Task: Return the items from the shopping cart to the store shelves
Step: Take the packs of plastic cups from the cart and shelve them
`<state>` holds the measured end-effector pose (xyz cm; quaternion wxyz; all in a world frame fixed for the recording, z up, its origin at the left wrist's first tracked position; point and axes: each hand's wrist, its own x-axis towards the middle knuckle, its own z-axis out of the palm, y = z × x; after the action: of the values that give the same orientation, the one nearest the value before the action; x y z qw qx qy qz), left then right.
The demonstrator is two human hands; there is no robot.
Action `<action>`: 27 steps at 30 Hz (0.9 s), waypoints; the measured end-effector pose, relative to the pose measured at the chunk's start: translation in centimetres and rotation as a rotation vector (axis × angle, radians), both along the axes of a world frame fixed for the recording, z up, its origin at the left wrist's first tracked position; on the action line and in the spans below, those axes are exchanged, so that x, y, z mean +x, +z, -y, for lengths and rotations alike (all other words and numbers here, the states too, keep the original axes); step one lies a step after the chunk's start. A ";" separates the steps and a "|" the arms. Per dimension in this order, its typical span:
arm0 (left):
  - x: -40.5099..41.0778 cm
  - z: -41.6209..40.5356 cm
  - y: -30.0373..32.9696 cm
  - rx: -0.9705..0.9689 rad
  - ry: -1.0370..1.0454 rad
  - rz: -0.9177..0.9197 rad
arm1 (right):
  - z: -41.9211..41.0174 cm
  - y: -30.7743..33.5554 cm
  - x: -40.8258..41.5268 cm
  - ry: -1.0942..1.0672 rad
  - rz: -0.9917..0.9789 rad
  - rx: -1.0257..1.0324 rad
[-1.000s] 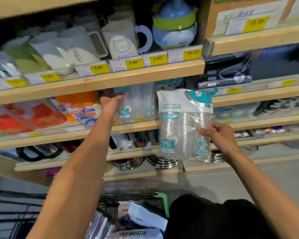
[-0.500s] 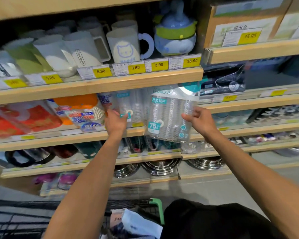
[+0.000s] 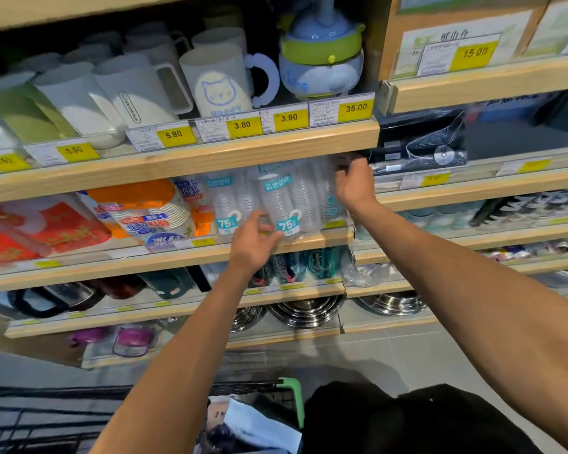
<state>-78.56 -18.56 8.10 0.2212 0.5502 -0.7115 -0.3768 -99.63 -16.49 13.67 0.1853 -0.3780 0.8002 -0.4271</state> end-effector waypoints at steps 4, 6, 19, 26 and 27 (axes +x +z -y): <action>-4.2 -0.7 0.6 -0.095 0.040 0.008 | -2.1 -2.0 -0.3 0.054 -0.122 -0.045; -6.0 -0.1 0.8 -0.139 0.116 0.014 | -3.6 -3.3 0.1 0.095 -0.183 -0.101; -3.1 -0.4 -1.8 -0.238 0.299 0.159 | -4.7 -6.7 -0.1 0.549 -0.213 0.190; 1.5 -4.0 -3.1 -0.023 0.328 0.097 | -5.4 -6.5 4.6 0.672 -0.119 0.203; 2.7 -4.8 -3.2 -0.005 0.335 0.085 | -5.3 -6.5 5.9 0.729 -0.110 0.207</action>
<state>-75.88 -13.72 4.95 0.2523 0.6760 -0.6195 -0.3092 -93.68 -11.14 7.16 0.3188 -0.6393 0.6611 -0.2293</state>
